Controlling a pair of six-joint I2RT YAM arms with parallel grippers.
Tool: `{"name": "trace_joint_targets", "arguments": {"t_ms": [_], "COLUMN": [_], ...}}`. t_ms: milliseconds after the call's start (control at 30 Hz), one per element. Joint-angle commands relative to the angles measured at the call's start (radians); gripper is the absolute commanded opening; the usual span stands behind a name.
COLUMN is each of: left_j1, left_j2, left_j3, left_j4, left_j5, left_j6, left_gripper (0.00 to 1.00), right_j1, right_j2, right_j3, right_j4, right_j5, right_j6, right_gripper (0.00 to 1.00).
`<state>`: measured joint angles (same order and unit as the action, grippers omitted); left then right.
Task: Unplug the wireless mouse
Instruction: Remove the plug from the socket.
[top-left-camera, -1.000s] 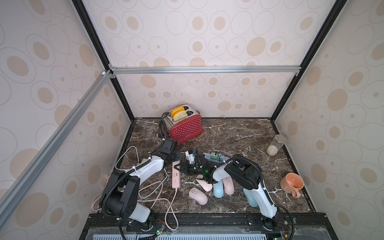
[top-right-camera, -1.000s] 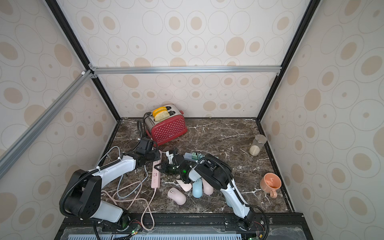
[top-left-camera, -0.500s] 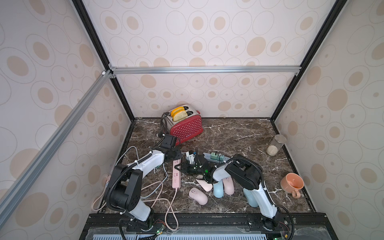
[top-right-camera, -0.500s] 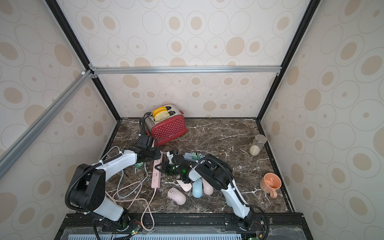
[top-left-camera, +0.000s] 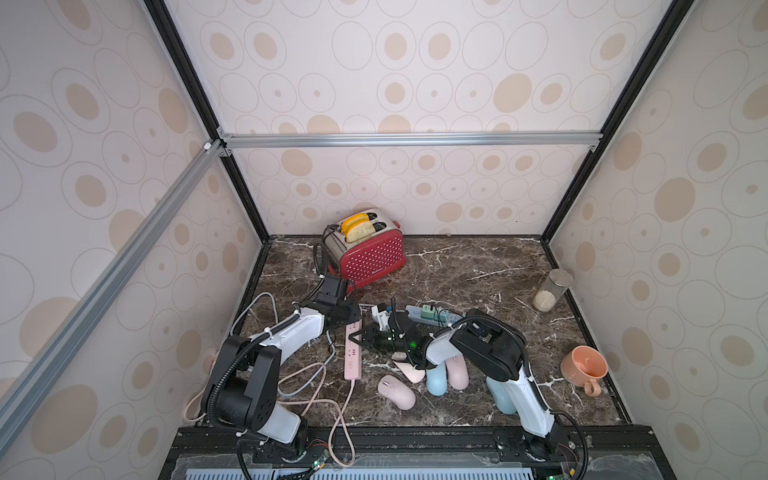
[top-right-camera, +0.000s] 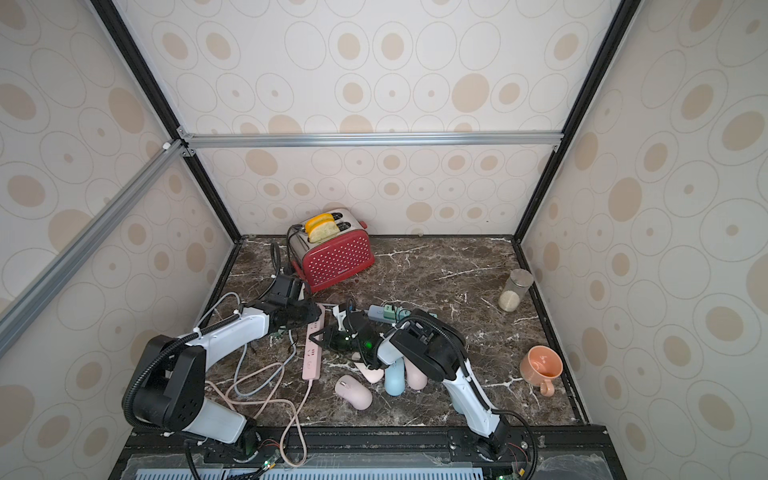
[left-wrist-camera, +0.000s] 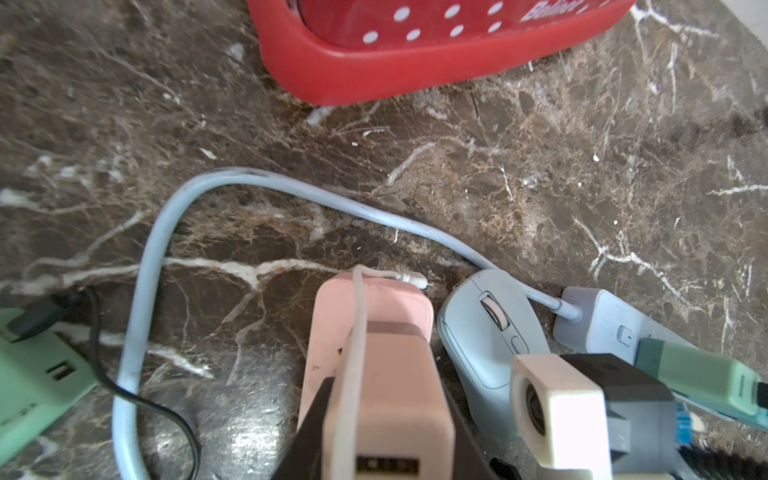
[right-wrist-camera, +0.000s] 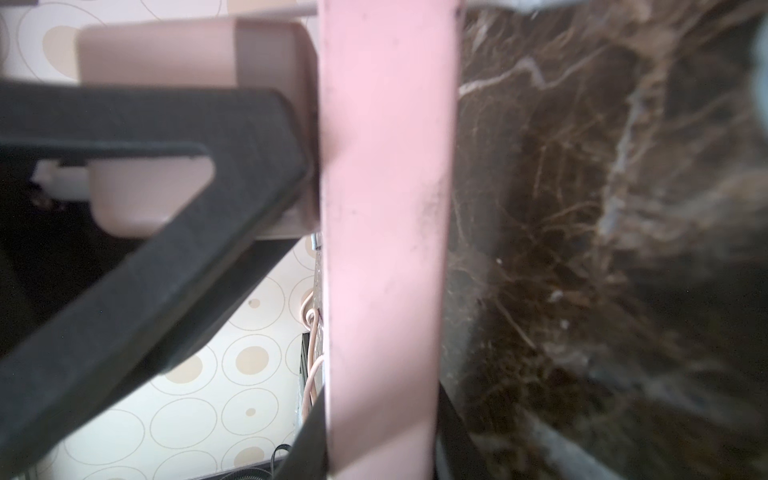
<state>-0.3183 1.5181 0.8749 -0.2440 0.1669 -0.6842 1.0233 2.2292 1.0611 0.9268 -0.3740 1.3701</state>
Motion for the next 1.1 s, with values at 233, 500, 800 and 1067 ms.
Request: {"name": "trace_joint_targets", "arguments": {"t_ms": [233, 500, 800, 1067], "left_j1": [-0.014, -0.013, -0.015, -0.018], "left_j2": [-0.015, -0.123, -0.103, -0.107], "left_j3": [0.177, -0.05, 0.001, 0.101], "left_j4": [-0.364, 0.086, -0.134, -0.328], "left_j5": [-0.069, 0.146, 0.022, -0.08], "left_j6": [0.12, -0.05, -0.041, 0.092], "left_gripper": [0.0, 0.0, 0.0, 0.0], "right_j1": [-0.031, -0.031, -0.033, -0.033], "right_j2": [0.046, 0.046, 0.044, 0.029], "right_j3": [-0.036, -0.043, -0.048, -0.044], "right_j4": [-0.192, -0.174, -0.184, -0.227], "right_j5": [0.145, 0.155, 0.158, 0.163], "right_j6": [-0.002, 0.009, 0.015, 0.0], "right_gripper": [0.0, 0.0, 0.0, 0.0]}}
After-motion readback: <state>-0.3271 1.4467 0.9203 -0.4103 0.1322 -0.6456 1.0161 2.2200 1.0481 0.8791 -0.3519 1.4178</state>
